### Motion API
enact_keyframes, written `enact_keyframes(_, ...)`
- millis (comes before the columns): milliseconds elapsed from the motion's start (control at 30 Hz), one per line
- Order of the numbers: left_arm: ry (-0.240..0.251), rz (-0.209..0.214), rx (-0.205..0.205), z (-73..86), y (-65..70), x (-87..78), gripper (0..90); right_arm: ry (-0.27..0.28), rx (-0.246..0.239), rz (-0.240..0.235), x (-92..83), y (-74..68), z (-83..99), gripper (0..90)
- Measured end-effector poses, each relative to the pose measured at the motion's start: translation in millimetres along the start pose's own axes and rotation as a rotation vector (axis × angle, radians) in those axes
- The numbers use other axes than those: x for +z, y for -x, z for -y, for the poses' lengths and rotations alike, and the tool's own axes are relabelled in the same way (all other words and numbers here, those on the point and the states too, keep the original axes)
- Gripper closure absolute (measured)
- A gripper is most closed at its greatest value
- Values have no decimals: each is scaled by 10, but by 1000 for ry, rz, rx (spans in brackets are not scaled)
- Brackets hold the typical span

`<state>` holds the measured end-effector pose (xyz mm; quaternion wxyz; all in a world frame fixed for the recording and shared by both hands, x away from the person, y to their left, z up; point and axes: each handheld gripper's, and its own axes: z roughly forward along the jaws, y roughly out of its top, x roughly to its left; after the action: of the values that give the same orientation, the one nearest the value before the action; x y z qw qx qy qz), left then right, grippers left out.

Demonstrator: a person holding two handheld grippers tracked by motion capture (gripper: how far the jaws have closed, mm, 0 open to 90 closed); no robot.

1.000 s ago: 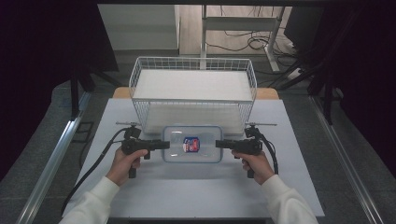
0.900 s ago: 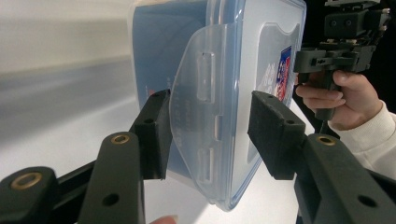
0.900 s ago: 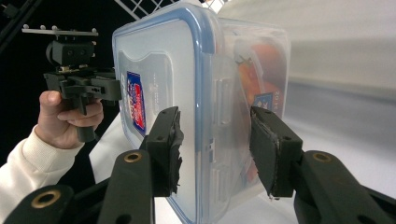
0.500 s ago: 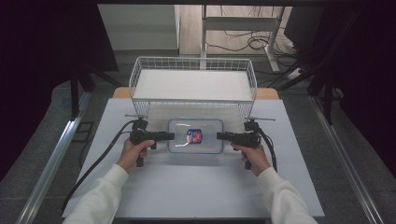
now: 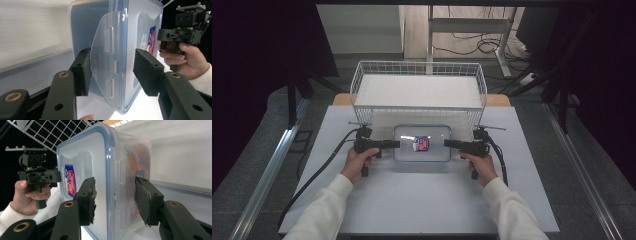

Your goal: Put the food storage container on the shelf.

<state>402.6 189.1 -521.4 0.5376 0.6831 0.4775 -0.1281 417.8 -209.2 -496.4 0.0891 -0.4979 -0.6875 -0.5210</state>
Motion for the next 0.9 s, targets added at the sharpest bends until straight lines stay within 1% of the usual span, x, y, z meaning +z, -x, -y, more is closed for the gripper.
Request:
enact_keyframes(33,10,-2,-19,-3,-11,11,493,10,20,7,15,11,1,514)
enact_keyframes(100,19,-6,-31,-5,-13,22,490,18,45,6,24,26,0,512)
enact_keyframes(133,19,-6,-31,-5,-13,22,488,18,45,6,24,26,0,512)
enact_keyframes(167,20,-11,-38,-6,-23,28,485,28,75,6,36,39,0,512)
enact_keyframes(300,41,-20,-72,-10,-41,55,475,48,143,15,65,60,0,510)
enact_keyframes(333,41,-20,-72,-10,-41,55,473,48,143,15,65,60,0,510)
enact_keyframes(367,48,-16,-84,-14,-56,65,471,52,156,24,74,76,0,509)
enact_keyframes(433,52,-14,-96,-14,-66,71,469,66,180,24,90,76,-1,508)
enact_keyframes(567,57,-13,-108,-14,-76,80,461,81,192,30,108,93,0,507)
enact_keyframes(667,57,-14,-107,-14,-84,83,459,79,206,30,113,96,0,506)
enact_keyframes(767,57,-12,-116,-16,-82,88,455,80,209,28,115,99,-1,505)
enact_keyframes(900,59,-15,-114,-15,-83,91,448,85,201,29,121,112,0,503)
